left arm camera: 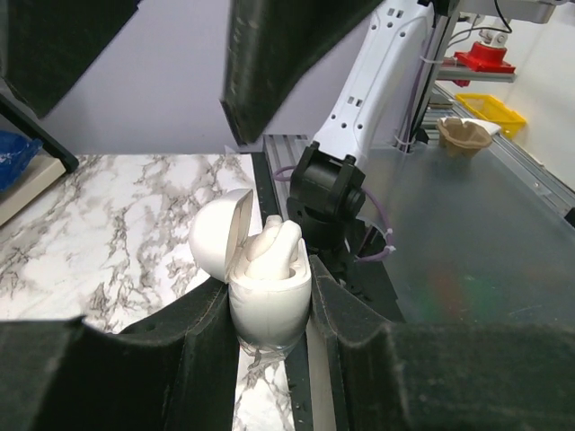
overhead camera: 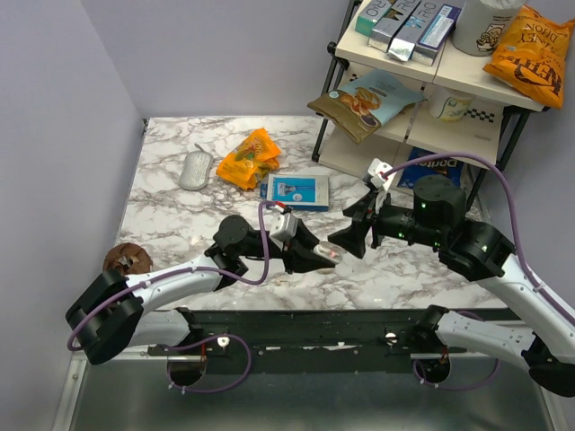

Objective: Insert the wireless bluetooth earbuds into the charging case
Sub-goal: Place the earbud in the charging case.

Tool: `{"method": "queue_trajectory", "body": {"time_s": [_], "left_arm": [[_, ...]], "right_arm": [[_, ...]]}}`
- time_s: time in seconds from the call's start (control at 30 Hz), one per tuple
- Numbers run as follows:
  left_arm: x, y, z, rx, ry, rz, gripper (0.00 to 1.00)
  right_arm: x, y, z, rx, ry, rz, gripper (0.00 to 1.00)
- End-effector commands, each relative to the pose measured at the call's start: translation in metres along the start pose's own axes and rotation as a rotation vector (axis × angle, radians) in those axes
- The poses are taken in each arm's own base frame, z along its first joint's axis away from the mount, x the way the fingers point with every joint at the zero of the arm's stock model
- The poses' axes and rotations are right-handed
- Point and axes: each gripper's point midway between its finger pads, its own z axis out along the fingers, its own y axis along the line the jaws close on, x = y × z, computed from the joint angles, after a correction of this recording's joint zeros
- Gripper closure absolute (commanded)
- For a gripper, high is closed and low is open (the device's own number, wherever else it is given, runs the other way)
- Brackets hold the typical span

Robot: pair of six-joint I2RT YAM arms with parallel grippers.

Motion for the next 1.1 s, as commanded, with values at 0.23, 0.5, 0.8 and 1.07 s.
{"method": "queue_trajectory", "body": {"time_s": [0.23, 0.5, 0.8, 1.07], "left_arm": [[-0.014, 0.011, 0.008, -0.028, -0.014, 0.047, 1.00], [-0.013, 0.011, 0.008, -0.030, -0.009, 0.051, 1.00], [-0.014, 0.011, 0.008, -0.029, -0.012, 0.062, 1.00], [-0.015, 0.007, 0.005, -0.022, -0.020, 0.075, 1.00]], "right_arm": [[0.020, 0.000, 0.007, 0.005, 0.076, -0.028, 0.13], [0.028, 0.004, 0.012, -0.015, 0.109, -0.025, 0.13], [0.038, -0.001, 0.013, 0.012, 0.136, -0.020, 0.13], [0.038, -0.007, 0.011, 0.052, 0.129, -0.024, 0.13]]}}
